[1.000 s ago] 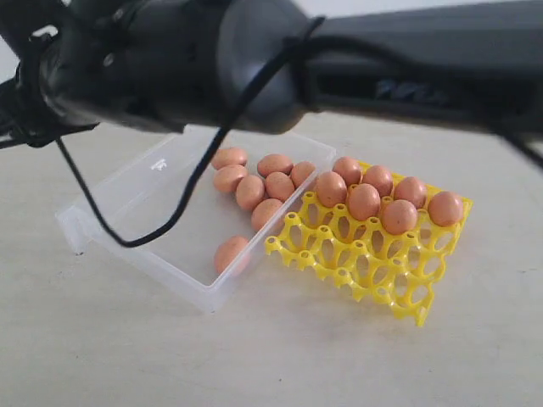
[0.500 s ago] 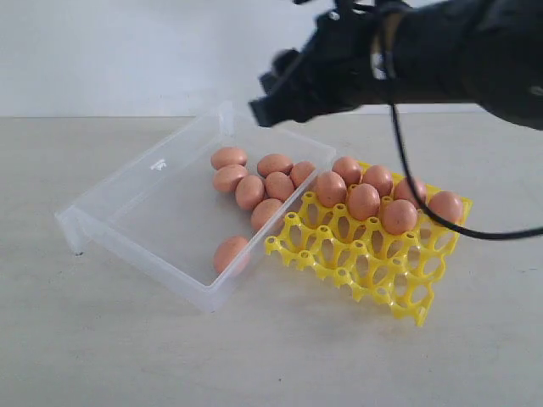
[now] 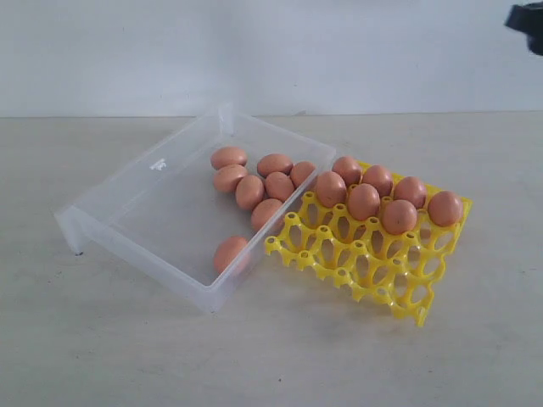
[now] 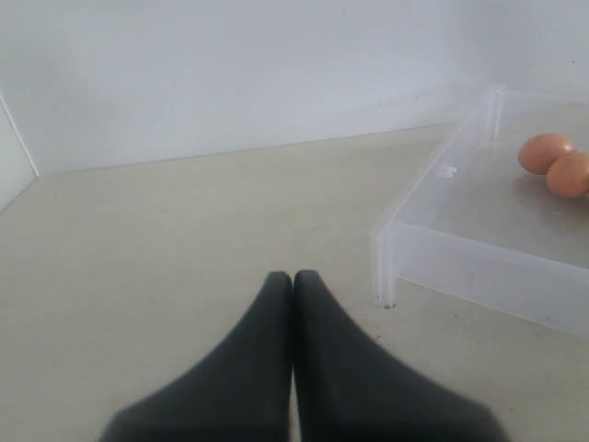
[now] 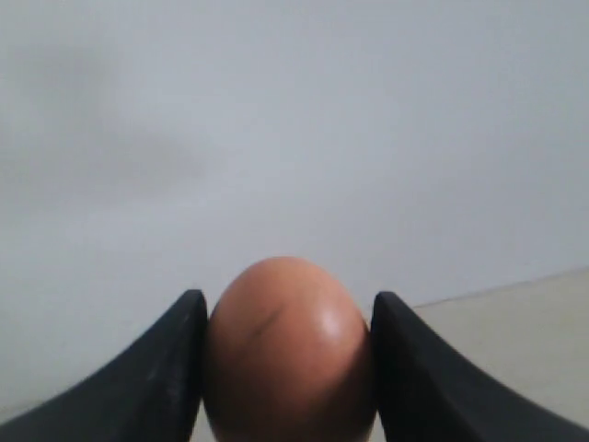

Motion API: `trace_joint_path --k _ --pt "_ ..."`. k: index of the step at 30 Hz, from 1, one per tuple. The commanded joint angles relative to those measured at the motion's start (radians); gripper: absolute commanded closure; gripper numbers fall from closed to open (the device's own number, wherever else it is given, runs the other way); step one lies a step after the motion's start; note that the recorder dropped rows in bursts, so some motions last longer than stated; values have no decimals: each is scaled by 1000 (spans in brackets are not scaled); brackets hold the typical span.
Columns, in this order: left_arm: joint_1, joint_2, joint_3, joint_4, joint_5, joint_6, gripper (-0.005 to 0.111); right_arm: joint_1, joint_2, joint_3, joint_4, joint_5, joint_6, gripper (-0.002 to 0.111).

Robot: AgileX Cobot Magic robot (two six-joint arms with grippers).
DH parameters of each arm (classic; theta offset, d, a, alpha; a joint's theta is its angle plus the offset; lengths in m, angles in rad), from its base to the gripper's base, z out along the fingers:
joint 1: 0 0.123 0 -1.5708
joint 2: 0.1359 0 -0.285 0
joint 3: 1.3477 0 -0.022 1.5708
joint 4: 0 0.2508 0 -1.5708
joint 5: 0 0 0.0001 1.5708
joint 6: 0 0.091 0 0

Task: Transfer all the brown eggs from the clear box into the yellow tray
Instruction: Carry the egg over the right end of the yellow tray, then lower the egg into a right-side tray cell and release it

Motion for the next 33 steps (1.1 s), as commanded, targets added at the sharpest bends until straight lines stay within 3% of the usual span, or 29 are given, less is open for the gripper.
trace_joint_path --k 1,5,7,11,21,33 --pt "-1 -2 3 -4 -8 -9 111 -139 105 1 -275 -143 305 108" --pt "-1 -2 3 -4 -8 -9 111 -228 276 -45 -756 -581 720 108" --pt "-1 -2 3 -4 -8 -9 111 -237 358 -95 -890 -773 787 108" --pt "-1 -2 3 -4 -8 -9 111 -224 410 -101 -1034 -773 786 108" --pt "-1 -2 3 -4 -8 -9 111 -223 300 133 -1060 -773 625 108" --pt "-1 -2 3 -4 -8 -9 111 -49 326 140 -1230 -568 665 108"
